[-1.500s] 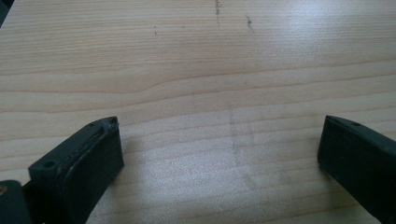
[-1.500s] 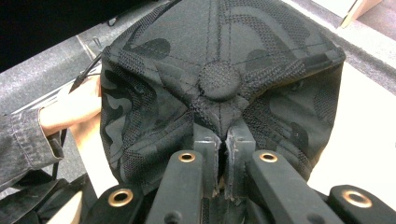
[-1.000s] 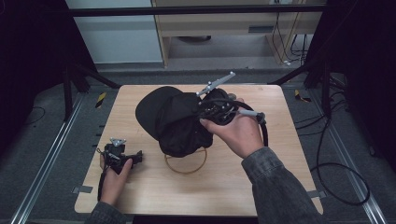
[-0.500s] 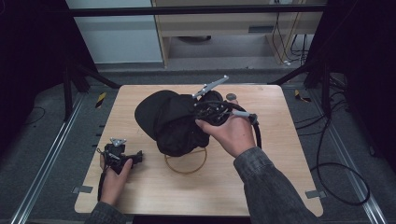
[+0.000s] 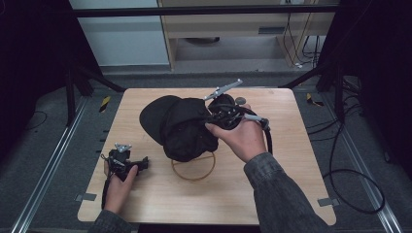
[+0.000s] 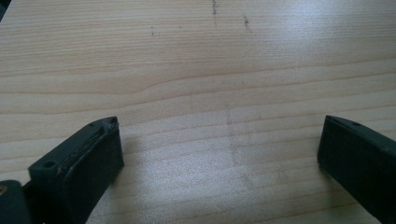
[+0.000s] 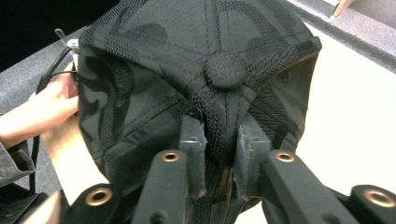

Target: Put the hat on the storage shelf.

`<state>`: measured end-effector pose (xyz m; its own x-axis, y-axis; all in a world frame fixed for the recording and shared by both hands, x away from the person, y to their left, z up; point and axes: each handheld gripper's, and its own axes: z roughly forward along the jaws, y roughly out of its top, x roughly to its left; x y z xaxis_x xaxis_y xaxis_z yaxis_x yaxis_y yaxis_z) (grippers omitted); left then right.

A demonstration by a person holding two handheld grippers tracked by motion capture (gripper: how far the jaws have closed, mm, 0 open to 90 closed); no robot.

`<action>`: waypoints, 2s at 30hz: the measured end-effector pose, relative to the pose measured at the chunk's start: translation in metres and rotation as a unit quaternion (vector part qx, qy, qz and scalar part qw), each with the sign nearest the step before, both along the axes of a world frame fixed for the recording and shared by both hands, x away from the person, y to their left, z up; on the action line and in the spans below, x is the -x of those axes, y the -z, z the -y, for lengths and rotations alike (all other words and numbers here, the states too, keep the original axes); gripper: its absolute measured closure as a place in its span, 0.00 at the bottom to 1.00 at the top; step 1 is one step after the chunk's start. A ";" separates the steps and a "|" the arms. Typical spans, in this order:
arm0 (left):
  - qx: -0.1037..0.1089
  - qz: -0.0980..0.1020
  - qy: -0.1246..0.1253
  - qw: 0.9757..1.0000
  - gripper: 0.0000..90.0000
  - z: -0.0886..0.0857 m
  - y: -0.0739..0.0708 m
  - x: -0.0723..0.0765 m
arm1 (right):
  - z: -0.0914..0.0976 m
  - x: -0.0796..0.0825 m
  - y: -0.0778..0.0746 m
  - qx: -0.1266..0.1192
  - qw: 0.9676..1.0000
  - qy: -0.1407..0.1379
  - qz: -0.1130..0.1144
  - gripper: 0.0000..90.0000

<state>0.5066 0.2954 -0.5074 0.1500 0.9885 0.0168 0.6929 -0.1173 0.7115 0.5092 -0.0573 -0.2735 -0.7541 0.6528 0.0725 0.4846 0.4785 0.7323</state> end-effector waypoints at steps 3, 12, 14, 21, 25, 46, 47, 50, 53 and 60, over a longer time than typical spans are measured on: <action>-0.001 -0.001 0.001 1.000 0.00 0.000 0.000 0.000 | -0.001 0.000 0.000 -0.001 1.000 0.000 0.001 0.81; 0.000 0.001 -0.001 1.000 0.00 0.000 0.000 0.000 | 0.002 -0.002 0.002 -0.007 1.000 0.001 -0.004 0.76; 0.000 0.001 -0.001 1.000 0.00 0.000 0.000 0.000 | 0.003 -0.002 0.001 -0.012 1.000 0.001 -0.006 0.75; 0.000 0.001 -0.001 1.000 0.00 0.000 0.000 0.000 | 0.008 0.000 -0.001 -0.022 1.000 0.003 -0.008 0.75; 0.000 0.001 -0.001 1.000 0.00 0.000 0.000 0.000 | 0.011 0.001 -0.003 -0.028 1.000 0.005 -0.009 0.75; 0.000 0.001 -0.001 1.000 0.00 0.000 0.000 0.000 | 0.023 0.010 -0.010 -0.041 0.999 0.010 -0.003 0.74; 0.000 0.001 -0.001 1.000 0.00 0.000 0.000 0.000 | 0.024 0.010 -0.010 -0.040 0.999 0.009 -0.001 0.74; 0.000 0.001 -0.001 1.000 0.00 0.000 0.000 0.000 | 0.026 0.011 -0.010 -0.041 0.999 0.011 -0.002 0.74; 0.000 0.001 -0.001 1.000 0.00 0.000 0.000 0.000 | 0.028 0.011 -0.010 -0.042 0.999 0.012 -0.002 0.73; 0.000 0.001 -0.001 1.000 0.00 0.000 0.000 0.000 | 0.033 0.014 -0.011 -0.043 0.999 0.015 0.001 0.71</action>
